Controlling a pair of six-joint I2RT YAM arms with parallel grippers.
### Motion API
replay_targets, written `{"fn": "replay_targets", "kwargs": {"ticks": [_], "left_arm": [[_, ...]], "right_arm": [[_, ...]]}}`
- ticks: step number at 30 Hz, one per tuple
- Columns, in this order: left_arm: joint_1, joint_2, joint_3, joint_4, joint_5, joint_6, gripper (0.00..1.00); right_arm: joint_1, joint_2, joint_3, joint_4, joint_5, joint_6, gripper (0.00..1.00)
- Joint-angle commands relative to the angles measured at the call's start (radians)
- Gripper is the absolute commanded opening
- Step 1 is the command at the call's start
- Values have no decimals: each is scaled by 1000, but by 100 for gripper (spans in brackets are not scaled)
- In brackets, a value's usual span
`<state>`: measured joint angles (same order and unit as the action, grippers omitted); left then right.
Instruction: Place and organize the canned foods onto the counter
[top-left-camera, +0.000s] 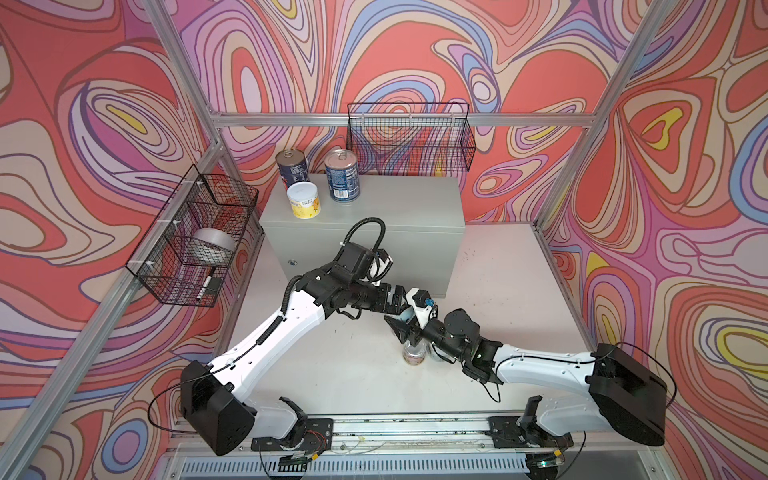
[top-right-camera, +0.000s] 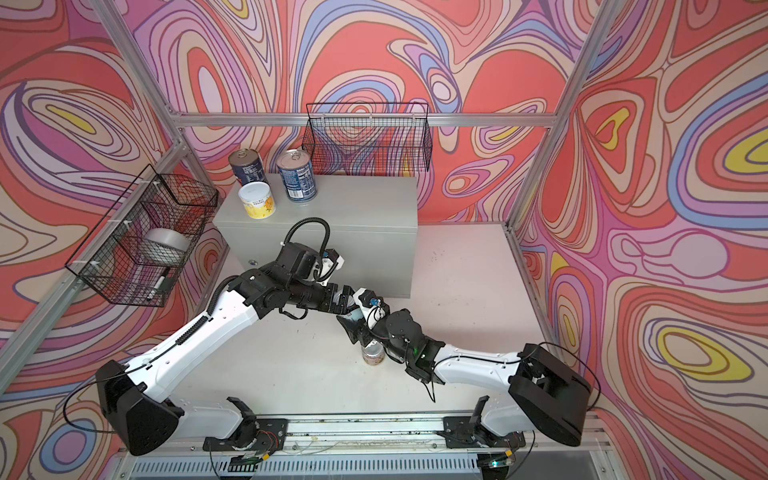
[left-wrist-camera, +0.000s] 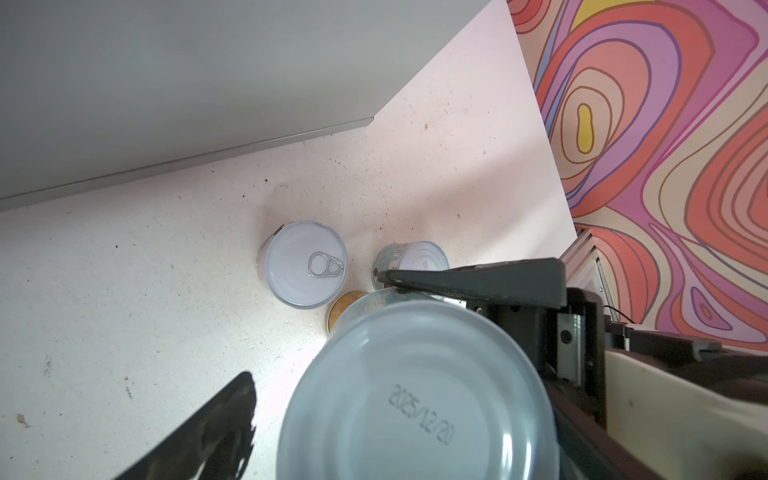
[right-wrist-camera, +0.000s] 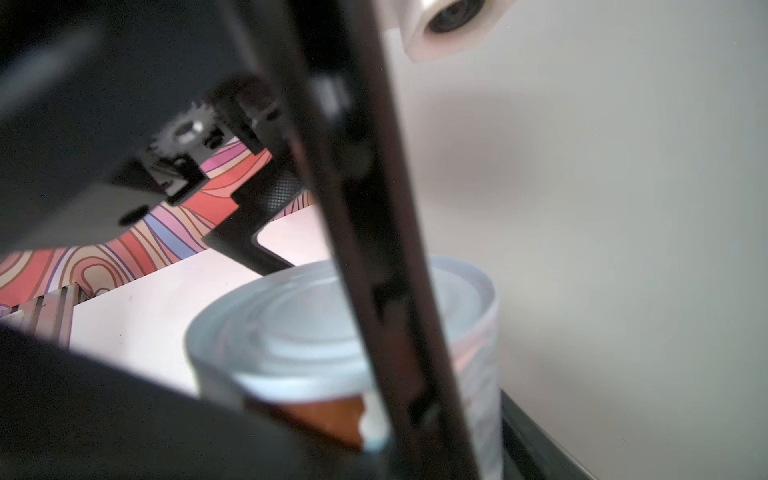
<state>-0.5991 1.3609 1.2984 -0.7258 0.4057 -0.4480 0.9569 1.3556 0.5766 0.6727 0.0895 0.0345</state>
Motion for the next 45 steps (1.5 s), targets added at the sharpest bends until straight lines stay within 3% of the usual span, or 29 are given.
{"fn": "replay_targets", "kwargs": {"ticks": [1, 7, 15, 31, 34, 41, 45], "left_arm": [[39, -40, -12, 25, 32, -27, 100], [103, -101, -36, 33, -1, -39, 100], [107, -132, -67, 77, -12, -54, 100], [155, -270, -118, 50, -148, -43, 100], [155, -282, -126, 45, -124, -52, 100], [155, -314, -185, 146, 96, -170, 100], [155, -338, -203, 129, 43, -159, 100]], "right_arm": [[2, -18, 19, 58, 1, -5, 61], [2, -27, 15, 61, 14, 4, 61], [1, -8, 33, 26, 8, 14, 55], [1, -108, 16, -18, 37, 57, 55], [2, -138, 4, -35, 30, 67, 55], [1, -213, -66, 64, -4, 81, 57], [1, -247, -77, 68, -5, 85, 57]]}}
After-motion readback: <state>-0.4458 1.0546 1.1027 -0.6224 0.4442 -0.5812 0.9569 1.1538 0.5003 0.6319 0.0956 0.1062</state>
